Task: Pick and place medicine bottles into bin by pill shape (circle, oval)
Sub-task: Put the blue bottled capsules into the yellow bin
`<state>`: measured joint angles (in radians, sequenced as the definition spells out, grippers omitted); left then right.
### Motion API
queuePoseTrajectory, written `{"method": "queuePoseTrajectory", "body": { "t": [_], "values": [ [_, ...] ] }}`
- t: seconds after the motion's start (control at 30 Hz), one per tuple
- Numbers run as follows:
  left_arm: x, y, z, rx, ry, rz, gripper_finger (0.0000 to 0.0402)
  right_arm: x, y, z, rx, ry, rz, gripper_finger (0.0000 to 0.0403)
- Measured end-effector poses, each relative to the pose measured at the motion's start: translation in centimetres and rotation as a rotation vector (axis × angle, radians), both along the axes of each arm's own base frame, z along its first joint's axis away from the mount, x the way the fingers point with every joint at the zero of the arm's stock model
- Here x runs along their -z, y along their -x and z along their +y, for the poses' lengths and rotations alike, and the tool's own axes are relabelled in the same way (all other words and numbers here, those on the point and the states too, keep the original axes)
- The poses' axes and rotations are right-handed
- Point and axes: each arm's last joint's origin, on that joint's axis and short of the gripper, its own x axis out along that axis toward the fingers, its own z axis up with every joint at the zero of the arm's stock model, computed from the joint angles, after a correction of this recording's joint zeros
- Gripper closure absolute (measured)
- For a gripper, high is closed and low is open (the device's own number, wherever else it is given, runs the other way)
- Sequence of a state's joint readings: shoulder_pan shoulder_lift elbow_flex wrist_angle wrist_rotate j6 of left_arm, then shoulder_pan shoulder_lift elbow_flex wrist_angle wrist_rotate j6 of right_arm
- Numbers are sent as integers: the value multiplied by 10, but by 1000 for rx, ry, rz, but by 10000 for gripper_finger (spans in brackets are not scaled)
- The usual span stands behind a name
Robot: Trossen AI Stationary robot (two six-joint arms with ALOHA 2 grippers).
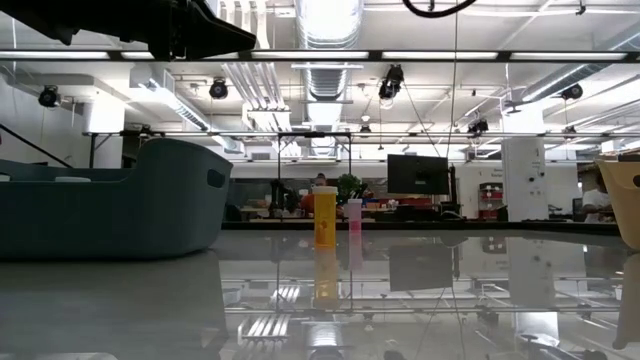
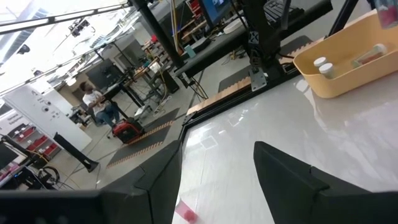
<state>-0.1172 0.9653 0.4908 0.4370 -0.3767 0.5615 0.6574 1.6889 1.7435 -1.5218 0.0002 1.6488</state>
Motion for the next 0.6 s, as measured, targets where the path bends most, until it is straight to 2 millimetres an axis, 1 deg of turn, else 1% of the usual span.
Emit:
{"method": "queuePoseTrajectory", "body": {
  "t": [0.1, 0.23, 0.6],
  "values": [
    [0, 0, 0, 0, 1, 0, 217, -2, 6, 1, 10, 3, -1, 292],
    [0, 0, 0, 0, 1, 0, 217, 1, 14, -1, 31, 21, 12, 292],
    [0, 0, 0, 0, 1, 0, 217, 5, 39, -21, 67, 28, 17, 292]
  ]
}}
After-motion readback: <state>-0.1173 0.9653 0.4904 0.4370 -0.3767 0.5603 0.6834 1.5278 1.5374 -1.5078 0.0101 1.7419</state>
